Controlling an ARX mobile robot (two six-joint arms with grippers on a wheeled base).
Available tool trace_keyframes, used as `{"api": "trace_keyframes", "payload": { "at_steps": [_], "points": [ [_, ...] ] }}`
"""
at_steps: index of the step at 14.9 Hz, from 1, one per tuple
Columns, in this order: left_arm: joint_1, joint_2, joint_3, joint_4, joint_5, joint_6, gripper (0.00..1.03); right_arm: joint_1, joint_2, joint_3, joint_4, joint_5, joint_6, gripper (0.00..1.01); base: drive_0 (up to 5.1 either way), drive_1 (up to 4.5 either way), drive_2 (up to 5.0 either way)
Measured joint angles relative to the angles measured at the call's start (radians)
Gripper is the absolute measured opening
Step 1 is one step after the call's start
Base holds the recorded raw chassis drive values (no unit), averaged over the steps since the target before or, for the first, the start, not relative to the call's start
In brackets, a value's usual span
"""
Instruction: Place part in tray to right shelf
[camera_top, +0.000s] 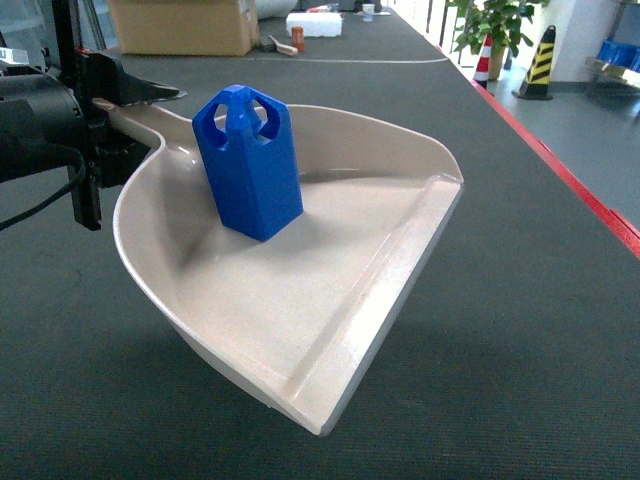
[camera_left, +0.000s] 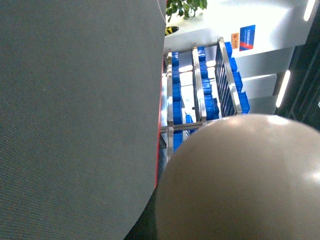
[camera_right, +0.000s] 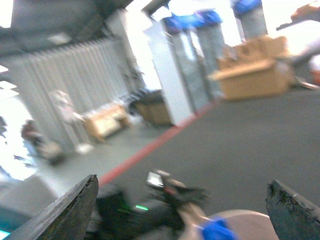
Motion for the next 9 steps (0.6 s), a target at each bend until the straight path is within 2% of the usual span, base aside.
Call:
{"api": "trace_keyframes", "payload": {
  "at_steps": [1, 2, 3, 4, 5, 6, 7, 8, 9],
  "points": [
    [0.0, 0.0, 0.0, 0.0, -0.001, 0.0, 0.16, 0.074, -0.185, -0.056, 0.07, -0.068, 0.146, 0.98, 0.0, 0.0, 0.0],
    [0.001, 0.0, 0.0, 0.0, -0.001, 0.0, 0.16, 0.21, -0.358, -0.078, 0.107, -0.034, 0.288, 0.98, 0.0, 0.0, 0.0],
    [0.001, 0.0, 0.0, 0.0, 0.0, 0.0, 0.16, 0.338, -0.422, -0.069, 0.211, 0.032, 0.369, 0.98, 0.0, 0.0, 0.0],
    [0.001, 0.0, 0.0, 0.002, -0.001, 0.0, 0.16, 0.439, -0.374, -0.049, 0.246, 0.168, 0.404, 0.98, 0.0, 0.0, 0.0],
    [-0.006, 0.0, 0.0, -0.001, 0.001, 0.0, 0.16, 0.515, -0.271, -0.076, 0.252, 0.318, 0.403, 0.98, 0.0, 0.0, 0.0],
    [-0.017, 0.0, -0.002, -0.002, 0.006, 0.0, 0.16, 0.527, -0.24, -0.077, 0.256, 0.402, 0.377, 0.98, 0.0, 0.0, 0.0],
    [-0.005, -0.001, -0.005, -0.005, 0.002, 0.0, 0.16, 0.525, -0.282, -0.105, 0.217, 0.484, 0.338, 0.98, 0.0, 0.0, 0.0],
    [0.013, -0.001, -0.005, 0.001, -0.009, 0.0, 0.16, 0.528, -0.348, -0.163, 0.176, 0.607, 0.217, 0.98, 0.0, 0.0, 0.0],
    [0.012, -0.001, -0.005, 0.0, -0.011, 0.0, 0.16, 0.525, -0.352, -0.167, 0.157, 0.667, 0.119, 0.98, 0.0, 0.0, 0.0]
  ]
}}
